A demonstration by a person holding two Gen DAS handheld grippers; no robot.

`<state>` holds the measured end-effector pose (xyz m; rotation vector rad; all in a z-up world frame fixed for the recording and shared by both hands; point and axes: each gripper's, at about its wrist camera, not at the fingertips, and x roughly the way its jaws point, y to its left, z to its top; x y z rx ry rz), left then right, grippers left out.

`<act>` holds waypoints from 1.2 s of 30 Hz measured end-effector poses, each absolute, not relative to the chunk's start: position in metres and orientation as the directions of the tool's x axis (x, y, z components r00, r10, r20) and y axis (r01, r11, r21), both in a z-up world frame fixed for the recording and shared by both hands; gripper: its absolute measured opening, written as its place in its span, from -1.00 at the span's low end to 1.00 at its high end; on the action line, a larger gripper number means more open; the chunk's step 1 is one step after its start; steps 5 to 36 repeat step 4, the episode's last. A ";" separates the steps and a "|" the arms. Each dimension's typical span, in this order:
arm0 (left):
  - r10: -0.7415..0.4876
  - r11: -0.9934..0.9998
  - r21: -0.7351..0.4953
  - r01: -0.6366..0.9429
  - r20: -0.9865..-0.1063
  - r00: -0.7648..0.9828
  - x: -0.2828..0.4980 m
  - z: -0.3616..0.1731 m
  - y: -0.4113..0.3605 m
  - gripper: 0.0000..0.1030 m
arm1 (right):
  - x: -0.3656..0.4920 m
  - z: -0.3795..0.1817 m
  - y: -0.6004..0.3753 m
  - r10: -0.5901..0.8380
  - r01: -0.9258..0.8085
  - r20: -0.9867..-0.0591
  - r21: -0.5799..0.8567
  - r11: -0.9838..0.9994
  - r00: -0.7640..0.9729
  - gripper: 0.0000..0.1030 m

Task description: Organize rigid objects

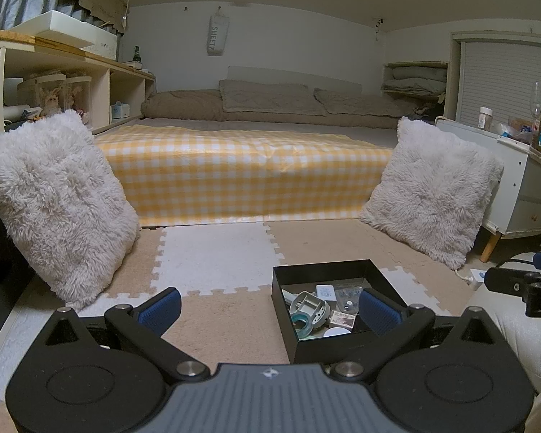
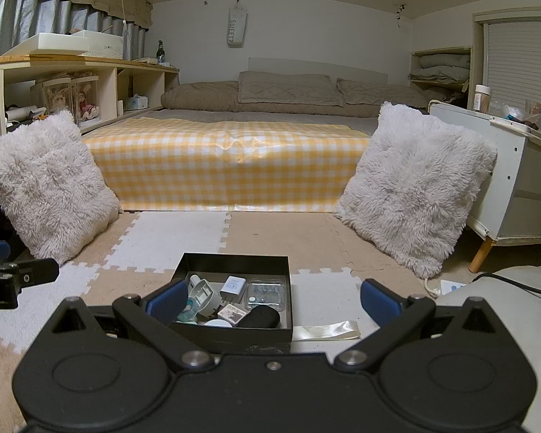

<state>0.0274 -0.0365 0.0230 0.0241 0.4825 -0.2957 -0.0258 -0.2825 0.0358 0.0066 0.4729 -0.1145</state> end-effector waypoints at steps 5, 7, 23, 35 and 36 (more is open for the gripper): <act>-0.272 0.958 -0.047 0.283 -0.461 0.845 0.026 0.024 -0.038 1.00 | -0.026 0.036 -0.283 -0.108 0.111 -0.455 -0.021 0.994 0.884 1.00; -0.272 0.958 -0.047 0.283 -0.461 0.845 0.026 0.024 -0.038 1.00 | -0.026 0.036 -0.283 -0.108 0.111 -0.455 -0.021 0.994 0.884 1.00; -0.272 0.958 -0.047 0.283 -0.461 0.845 0.026 0.024 -0.038 1.00 | -0.026 0.036 -0.283 -0.108 0.111 -0.455 -0.021 0.994 0.884 1.00; -0.272 0.958 -0.047 0.283 -0.461 0.845 0.026 0.024 -0.038 1.00 | -0.026 0.036 -0.283 -0.108 0.111 -0.455 -0.021 0.994 0.884 1.00; -0.272 0.958 -0.047 0.283 -0.461 0.845 0.026 0.024 -0.038 1.00 | -0.026 0.036 -0.283 -0.108 0.111 -0.455 -0.021 0.994 0.884 1.00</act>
